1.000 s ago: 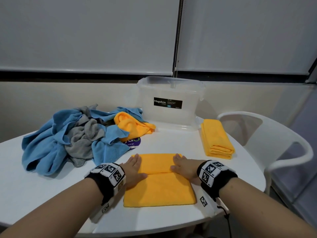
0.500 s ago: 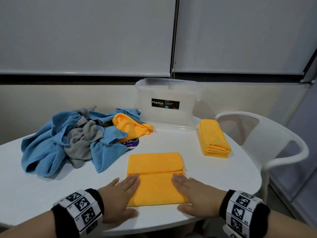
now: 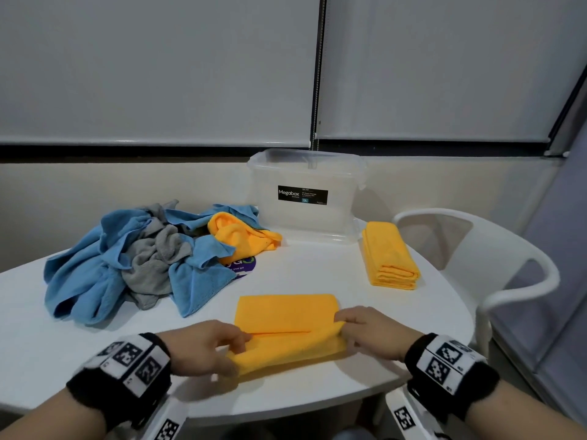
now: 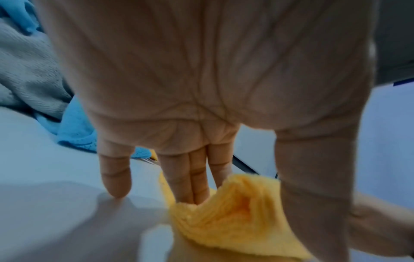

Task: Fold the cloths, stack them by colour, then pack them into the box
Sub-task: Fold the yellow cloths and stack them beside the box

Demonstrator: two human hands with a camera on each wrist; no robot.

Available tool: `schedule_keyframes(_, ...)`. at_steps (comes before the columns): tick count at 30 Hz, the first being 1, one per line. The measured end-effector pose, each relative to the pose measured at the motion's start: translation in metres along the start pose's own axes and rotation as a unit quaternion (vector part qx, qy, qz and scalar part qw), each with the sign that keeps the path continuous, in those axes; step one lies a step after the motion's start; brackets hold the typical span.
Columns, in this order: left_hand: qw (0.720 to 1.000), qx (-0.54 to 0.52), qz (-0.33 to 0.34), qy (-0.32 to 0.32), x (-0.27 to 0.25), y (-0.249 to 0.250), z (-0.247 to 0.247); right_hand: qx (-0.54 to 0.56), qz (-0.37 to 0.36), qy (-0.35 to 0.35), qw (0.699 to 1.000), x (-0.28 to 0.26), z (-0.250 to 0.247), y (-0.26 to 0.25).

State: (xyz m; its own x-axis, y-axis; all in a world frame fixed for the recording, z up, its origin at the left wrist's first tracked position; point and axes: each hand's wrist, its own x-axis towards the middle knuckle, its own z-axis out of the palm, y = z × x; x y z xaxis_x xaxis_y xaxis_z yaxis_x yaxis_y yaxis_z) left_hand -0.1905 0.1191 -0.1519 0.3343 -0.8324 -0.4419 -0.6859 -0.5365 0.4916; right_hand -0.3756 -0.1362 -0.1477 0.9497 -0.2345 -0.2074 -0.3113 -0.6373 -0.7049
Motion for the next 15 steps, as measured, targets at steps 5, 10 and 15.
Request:
schedule_keyframes(5, 0.998, -0.033, 0.009, 0.058, 0.005, -0.005, -0.003, 0.055, 0.066, 0.004, 0.996, 0.016, 0.001, 0.002)
schedule_keyframes(10, 0.973, -0.172, -0.050, 0.143, 0.019, 0.006, -0.014, 0.091, 0.120, 0.022, 0.988, 0.031, -0.001, 0.000)
schedule_keyframes(15, 0.964, -0.092, -0.171, 0.180, 0.055, 0.017, -0.024, 0.050, 0.192, 0.028, 0.980, 0.056, -0.002, -0.005)
